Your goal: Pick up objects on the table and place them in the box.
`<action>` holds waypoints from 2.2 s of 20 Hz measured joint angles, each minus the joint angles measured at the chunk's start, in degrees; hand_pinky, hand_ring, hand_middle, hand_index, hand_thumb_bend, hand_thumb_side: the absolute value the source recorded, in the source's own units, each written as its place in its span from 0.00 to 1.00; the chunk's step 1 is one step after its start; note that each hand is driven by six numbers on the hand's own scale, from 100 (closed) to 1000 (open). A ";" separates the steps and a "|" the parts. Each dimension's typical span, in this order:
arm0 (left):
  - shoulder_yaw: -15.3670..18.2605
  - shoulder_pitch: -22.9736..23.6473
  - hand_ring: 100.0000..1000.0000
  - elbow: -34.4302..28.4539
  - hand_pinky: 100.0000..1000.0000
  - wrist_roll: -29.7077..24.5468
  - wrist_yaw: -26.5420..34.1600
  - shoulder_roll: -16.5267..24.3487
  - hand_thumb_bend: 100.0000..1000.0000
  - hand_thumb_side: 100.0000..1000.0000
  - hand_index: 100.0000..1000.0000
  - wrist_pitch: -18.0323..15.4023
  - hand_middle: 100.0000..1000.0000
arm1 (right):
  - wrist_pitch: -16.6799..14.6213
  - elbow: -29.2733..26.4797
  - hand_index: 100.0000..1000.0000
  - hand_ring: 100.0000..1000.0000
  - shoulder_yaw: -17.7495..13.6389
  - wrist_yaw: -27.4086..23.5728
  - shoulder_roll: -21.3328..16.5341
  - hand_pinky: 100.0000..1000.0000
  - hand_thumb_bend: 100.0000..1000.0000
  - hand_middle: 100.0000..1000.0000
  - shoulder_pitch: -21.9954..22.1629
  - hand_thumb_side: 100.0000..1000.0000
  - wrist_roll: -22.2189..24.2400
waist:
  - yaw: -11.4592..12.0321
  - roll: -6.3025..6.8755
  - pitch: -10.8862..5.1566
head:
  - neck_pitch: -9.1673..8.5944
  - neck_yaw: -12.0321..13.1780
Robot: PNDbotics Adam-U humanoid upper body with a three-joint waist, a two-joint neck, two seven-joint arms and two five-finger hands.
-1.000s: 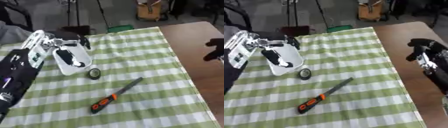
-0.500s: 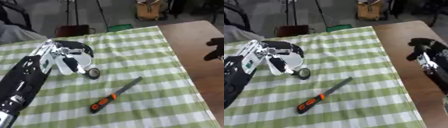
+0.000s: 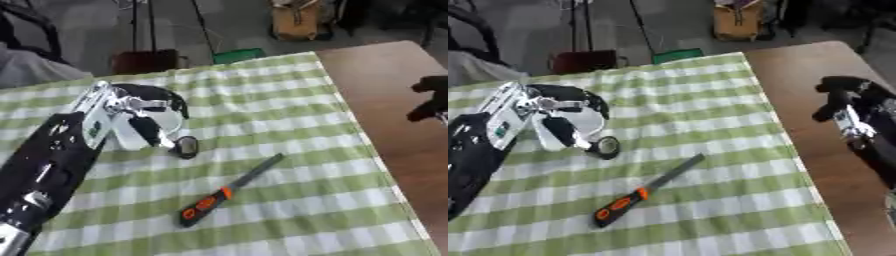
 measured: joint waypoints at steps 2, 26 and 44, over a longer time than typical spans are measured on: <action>-0.12 0.15 0.89 -0.01 0.99 -0.15 -0.26 0.00 0.49 0.44 0.84 0.15 0.88 | 0.00 0.00 0.77 0.49 0.00 0.00 0.00 0.54 0.10 0.68 -0.01 0.58 0.00 | -0.01 0.00 0.00 | 0.00 0.00; -0.90 1.98 0.88 0.39 1.00 5.40 -12.85 -1.95 0.51 0.40 0.82 -5.41 0.89 | -0.15 0.00 0.77 0.49 0.19 -0.05 0.00 0.54 0.10 0.68 -0.04 0.58 0.18 | -0.19 -0.07 0.09 | 0.00 -0.01; -0.63 1.95 0.87 -0.45 1.00 5.25 -13.89 -1.94 0.25 0.11 0.81 -5.26 0.87 | -0.24 0.00 0.77 0.49 0.28 -0.16 0.00 0.54 0.10 0.68 -0.04 0.58 0.28 | -0.27 -0.08 0.23 | 0.00 -0.05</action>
